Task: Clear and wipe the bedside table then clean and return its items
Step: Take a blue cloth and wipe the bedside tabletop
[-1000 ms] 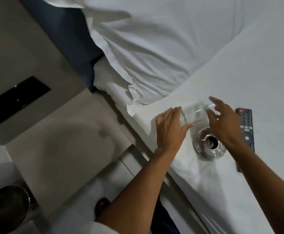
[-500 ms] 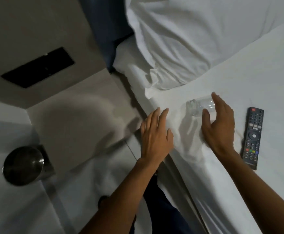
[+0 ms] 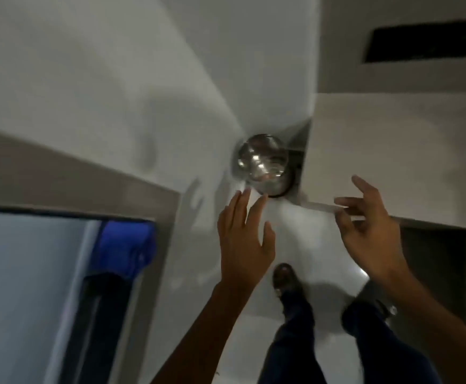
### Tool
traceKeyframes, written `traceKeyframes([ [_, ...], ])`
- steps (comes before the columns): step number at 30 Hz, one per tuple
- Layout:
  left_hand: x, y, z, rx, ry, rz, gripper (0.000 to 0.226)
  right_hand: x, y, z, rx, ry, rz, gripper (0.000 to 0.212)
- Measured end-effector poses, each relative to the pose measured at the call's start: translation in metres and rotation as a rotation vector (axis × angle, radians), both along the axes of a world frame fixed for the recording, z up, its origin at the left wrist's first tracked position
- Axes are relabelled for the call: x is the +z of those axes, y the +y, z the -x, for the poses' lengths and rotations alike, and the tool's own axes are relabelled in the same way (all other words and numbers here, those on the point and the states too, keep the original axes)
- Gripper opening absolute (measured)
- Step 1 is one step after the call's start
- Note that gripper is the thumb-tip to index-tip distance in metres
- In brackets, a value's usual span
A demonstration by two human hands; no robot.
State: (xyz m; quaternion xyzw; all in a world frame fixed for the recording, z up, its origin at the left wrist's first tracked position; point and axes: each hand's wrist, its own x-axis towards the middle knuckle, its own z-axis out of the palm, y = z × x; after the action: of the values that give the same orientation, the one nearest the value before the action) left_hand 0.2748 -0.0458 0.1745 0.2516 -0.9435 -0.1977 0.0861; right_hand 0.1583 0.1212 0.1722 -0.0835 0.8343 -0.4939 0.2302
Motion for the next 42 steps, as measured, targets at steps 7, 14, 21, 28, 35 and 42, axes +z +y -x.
traceKeyframes([
  [7,0.051,-0.108,-0.113,0.295,0.068,0.102,0.039,0.034,-0.176,-0.109,0.38,-0.139,0.099,0.035],
  [14,0.044,-0.144,-0.179,0.468,-0.036,0.084,0.041,0.036,-0.268,-0.17,0.382,-0.366,0.009,0.067],
  [21,0.041,-0.149,-0.181,0.508,-0.139,-0.017,0.044,0.023,-0.289,-0.177,0.143,-0.573,0.045,0.044],
  [28,0.038,-0.134,-0.129,0.33,-0.123,0.11,0.055,0.002,-0.212,-0.125,0.0,-0.815,0.2,0.008],
  [35,0.007,-0.034,-0.029,0.462,-0.215,-1.001,0.067,-0.02,-0.06,-0.052,-0.316,-0.951,0.433,0.023],
  [42,-0.031,0.078,0.04,0.347,-0.122,-0.986,0.043,-0.053,0.057,-0.003,-0.417,-0.836,0.333,0.04],
])
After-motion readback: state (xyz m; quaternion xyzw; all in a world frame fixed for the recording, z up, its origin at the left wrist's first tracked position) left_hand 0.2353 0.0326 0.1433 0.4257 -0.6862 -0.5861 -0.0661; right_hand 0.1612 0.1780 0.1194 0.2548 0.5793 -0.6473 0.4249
